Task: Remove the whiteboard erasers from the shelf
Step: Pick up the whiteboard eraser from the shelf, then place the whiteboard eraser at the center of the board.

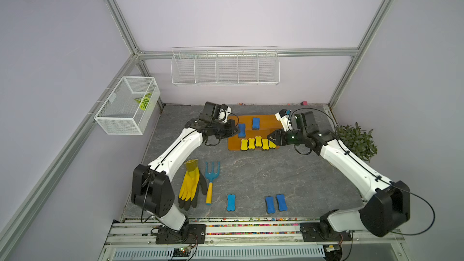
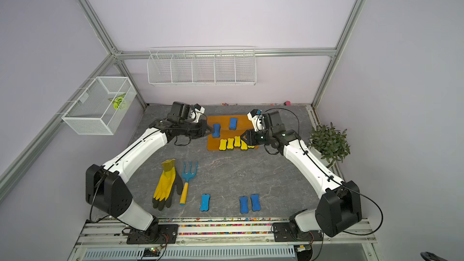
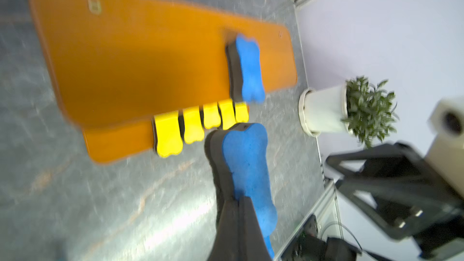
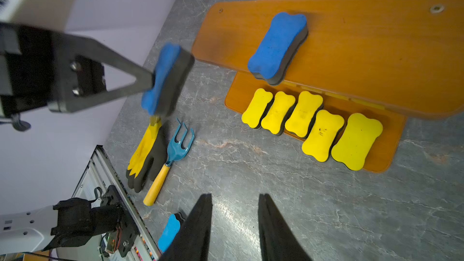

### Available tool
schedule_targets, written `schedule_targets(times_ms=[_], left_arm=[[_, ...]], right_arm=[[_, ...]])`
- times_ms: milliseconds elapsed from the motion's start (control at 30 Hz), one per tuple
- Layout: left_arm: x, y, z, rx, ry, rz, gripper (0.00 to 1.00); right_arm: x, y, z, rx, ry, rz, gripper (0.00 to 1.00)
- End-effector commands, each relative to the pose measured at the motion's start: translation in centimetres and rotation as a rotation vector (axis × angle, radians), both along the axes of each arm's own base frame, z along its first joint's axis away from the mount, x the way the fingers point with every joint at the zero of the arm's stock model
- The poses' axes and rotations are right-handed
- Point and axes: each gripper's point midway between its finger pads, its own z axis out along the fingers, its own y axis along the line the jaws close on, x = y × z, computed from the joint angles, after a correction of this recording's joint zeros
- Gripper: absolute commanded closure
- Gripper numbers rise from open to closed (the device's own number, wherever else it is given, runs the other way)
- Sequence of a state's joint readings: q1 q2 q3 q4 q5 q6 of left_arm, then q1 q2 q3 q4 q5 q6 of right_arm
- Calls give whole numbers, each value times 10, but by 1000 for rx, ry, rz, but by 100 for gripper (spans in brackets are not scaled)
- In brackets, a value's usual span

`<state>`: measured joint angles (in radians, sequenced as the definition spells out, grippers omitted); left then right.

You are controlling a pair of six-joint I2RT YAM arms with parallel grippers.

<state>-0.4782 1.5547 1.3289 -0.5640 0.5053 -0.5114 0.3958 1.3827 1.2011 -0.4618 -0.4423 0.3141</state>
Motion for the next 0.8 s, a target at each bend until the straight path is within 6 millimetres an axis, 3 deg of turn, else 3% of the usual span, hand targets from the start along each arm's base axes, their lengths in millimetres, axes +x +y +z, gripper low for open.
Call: schedule_targets(times_ms=[0,167,367,500,633,767], left_arm=[[-33,-5,-20,-2,41,-13,100],[-91,-3,-77,24,152,-46,100],[-137,10,-136,31,261,-33,100],[-152,11,-156,52,304,-34,100],[-160,9,-162,75,318,-49,100],[-171,8,-167,83,346,-76,100]], right_arm=[[-15,3,-3,-8,8,8,62],[-36,23,-25,-37,39,68,62],[-58,50,-59,-69,96,153,63],[-74,72,-85,-104,126,210,63],[-85,91,-115,-127,183,255,63],[-89,101,-132,-139,212,276,64]])
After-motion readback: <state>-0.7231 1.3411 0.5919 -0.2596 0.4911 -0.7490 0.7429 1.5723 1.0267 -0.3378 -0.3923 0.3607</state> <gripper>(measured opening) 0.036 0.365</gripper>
